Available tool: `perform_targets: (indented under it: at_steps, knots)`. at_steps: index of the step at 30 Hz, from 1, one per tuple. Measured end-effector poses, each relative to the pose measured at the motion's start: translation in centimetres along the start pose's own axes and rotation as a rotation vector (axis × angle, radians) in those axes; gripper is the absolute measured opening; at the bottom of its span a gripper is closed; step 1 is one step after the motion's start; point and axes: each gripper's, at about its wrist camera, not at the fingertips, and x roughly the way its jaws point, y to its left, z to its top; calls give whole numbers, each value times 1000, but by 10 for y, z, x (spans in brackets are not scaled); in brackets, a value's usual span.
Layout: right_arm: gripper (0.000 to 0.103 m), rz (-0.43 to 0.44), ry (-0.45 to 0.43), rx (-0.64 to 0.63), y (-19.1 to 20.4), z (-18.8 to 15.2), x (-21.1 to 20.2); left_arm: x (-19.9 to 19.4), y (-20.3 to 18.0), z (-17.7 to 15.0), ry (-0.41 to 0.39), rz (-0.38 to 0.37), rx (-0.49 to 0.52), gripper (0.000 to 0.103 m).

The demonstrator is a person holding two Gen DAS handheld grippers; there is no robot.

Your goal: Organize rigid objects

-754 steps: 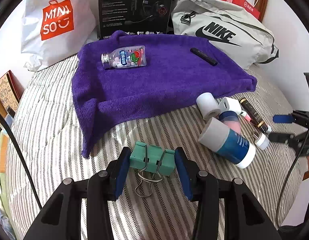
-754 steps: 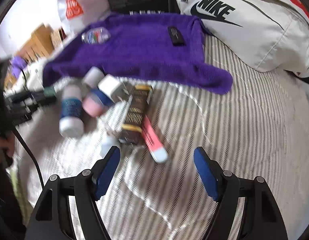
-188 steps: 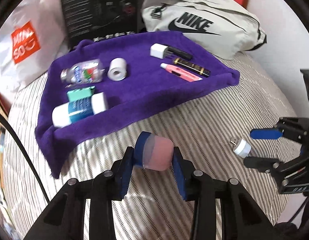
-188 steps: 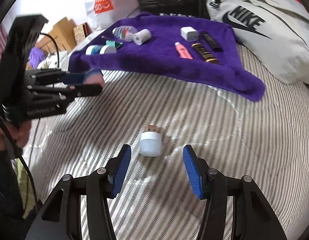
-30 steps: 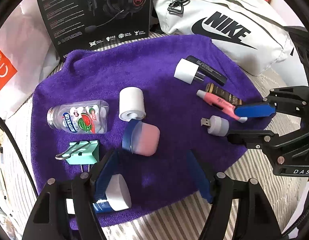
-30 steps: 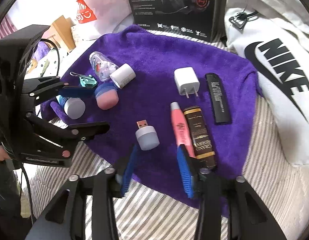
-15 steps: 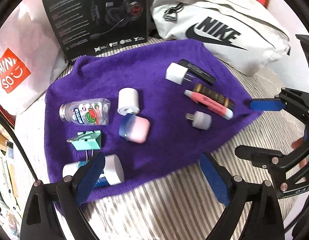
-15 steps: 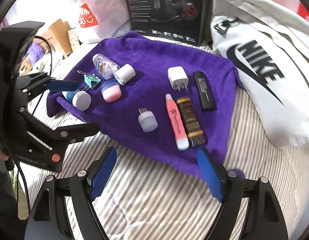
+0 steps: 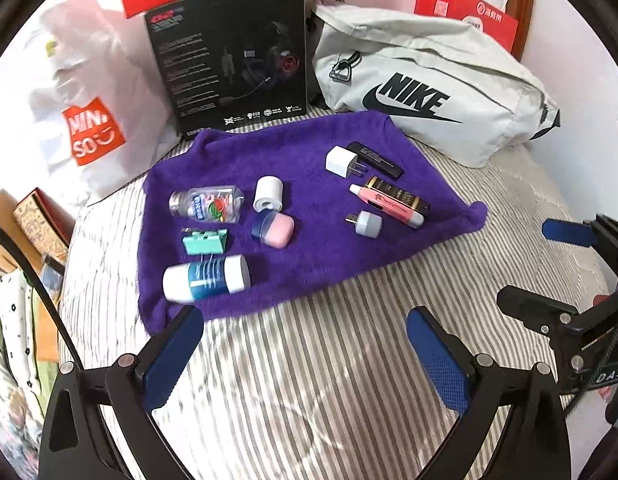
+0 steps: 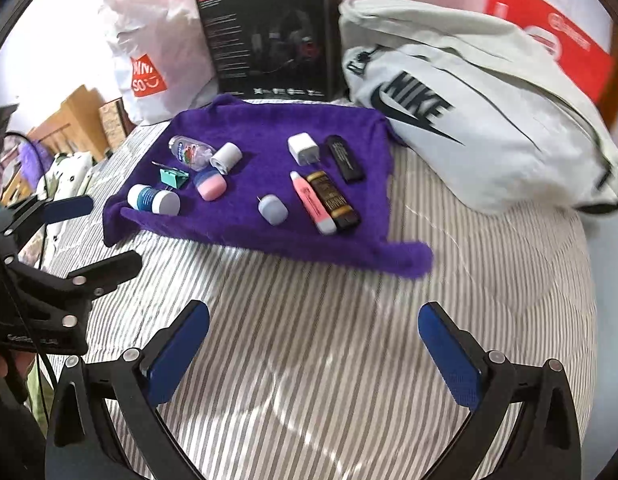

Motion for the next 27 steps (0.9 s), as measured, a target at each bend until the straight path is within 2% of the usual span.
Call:
perform_targets:
  at_steps: [4, 15, 27]
  knots:
    - [103, -25, -5, 31, 3, -17, -14, -17, -3, -16, -23, 14, -14, 103]
    - [103, -49, -98, 74, 10, -39, -64, -65, 9, -48, -122, -14, -179, 103]
    - [103, -59, -110, 82, 9, -52, -76, -74, 1, -64, -113, 39, -169, 103]
